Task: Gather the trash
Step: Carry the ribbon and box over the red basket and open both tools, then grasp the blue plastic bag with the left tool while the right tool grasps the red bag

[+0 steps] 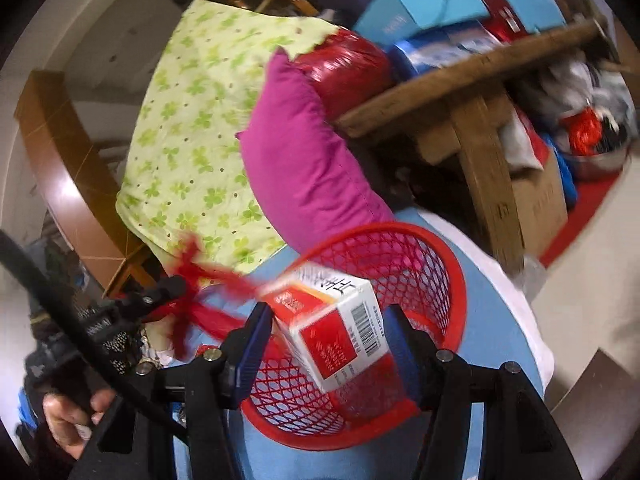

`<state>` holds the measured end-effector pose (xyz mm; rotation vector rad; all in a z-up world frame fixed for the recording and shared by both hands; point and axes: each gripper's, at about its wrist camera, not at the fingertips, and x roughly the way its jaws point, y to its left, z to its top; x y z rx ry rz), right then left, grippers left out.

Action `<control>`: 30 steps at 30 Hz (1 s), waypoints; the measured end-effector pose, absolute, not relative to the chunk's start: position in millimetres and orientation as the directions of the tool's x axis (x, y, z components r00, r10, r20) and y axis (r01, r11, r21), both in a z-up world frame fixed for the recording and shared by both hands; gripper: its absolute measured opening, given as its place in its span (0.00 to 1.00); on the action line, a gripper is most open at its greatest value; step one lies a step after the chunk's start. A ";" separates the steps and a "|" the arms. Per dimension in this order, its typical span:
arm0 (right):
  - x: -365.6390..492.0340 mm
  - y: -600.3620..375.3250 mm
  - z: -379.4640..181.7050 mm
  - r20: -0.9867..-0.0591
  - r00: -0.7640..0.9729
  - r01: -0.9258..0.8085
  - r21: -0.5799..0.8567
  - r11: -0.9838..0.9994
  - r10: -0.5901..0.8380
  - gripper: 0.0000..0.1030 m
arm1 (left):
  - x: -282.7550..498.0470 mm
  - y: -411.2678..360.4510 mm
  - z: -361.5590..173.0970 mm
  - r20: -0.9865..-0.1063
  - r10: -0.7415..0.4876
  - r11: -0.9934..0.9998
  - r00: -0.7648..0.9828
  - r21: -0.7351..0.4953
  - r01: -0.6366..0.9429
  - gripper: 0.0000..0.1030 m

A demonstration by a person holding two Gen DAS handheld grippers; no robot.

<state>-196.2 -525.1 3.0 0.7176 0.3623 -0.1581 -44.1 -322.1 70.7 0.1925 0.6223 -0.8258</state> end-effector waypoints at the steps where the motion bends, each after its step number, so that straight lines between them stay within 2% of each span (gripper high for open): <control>1: -196.5 -527.9 0.3 -0.378 0.926 0.263 0.627 0.734 -0.008 0.63 | -44.8 -322.3 68.1 -0.591 -0.623 0.673 0.513 -0.070 0.737 0.63; 5: -205.5 -525.3 -4.0 -0.371 0.928 0.264 0.623 0.736 -0.019 0.64 | -46.1 -305.0 67.9 -0.586 -0.622 0.675 0.520 -0.063 0.735 0.63; 10: -213.2 -501.9 17.5 -0.307 0.951 0.214 0.564 0.798 -0.038 0.64 | -40.0 -243.5 71.1 -0.557 -0.596 0.726 0.579 -0.064 0.685 0.64; 17: -199.0 -442.7 47.8 -0.243 0.969 0.074 0.487 0.870 0.053 0.64 | -19.0 -93.9 49.6 -0.547 -0.417 0.885 0.726 -0.063 0.461 0.67; 25: -136.5 -351.0 40.9 -0.342 0.912 -0.069 0.416 0.907 0.226 0.64 | 8.0 51.3 9.8 -0.582 -0.087 0.996 0.809 -0.053 0.069 0.67; 30: -82.5 -309.4 13.6 -0.438 0.844 -0.115 0.416 0.902 0.309 0.65 | 21.6 93.7 -17.8 -0.619 -0.018 0.995 0.785 -0.090 -0.049 0.67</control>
